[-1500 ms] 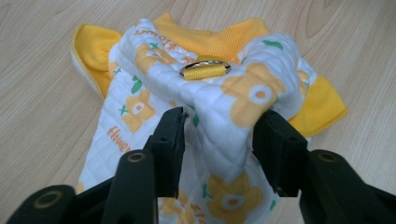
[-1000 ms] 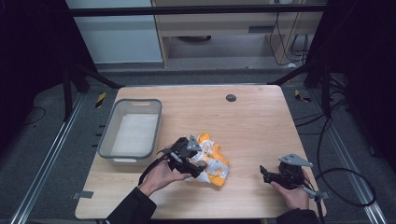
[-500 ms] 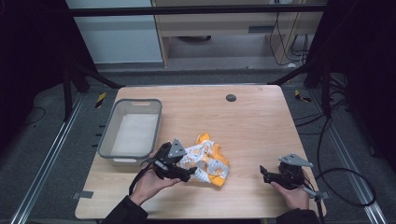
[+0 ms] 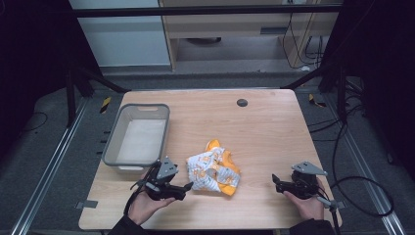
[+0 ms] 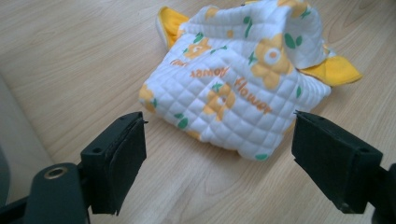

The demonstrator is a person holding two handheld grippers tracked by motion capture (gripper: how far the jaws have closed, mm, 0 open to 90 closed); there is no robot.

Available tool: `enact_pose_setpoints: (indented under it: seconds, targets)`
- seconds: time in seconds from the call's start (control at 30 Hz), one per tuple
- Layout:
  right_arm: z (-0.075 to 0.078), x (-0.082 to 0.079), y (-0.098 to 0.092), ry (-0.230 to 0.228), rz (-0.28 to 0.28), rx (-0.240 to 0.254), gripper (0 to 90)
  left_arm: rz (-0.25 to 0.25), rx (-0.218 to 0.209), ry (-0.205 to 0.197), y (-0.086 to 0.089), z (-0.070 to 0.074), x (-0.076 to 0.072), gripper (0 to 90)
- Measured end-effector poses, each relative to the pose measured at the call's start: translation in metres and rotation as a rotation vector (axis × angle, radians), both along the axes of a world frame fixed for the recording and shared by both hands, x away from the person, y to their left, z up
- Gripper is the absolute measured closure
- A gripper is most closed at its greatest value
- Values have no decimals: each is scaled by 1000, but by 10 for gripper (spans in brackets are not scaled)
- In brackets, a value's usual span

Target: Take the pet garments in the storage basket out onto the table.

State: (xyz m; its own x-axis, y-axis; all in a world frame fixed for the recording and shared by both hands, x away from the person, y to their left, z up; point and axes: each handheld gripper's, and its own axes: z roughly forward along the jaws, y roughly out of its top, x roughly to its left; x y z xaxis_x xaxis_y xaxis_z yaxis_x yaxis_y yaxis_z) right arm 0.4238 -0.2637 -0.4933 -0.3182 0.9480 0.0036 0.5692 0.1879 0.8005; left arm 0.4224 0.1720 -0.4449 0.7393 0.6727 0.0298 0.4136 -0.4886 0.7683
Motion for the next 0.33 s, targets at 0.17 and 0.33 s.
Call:
enact_pose_setpoints:
  seconds: [0.17, 0.33]
  targets:
    - [-1, 0, 2, -6, 10, -10, 92, 23, -17, -13, 13, -8, -7, 174]
    - [-1, 0, 2, -6, 11, -9, 91, 67, -34, -33, 29, -11, -11, 174]
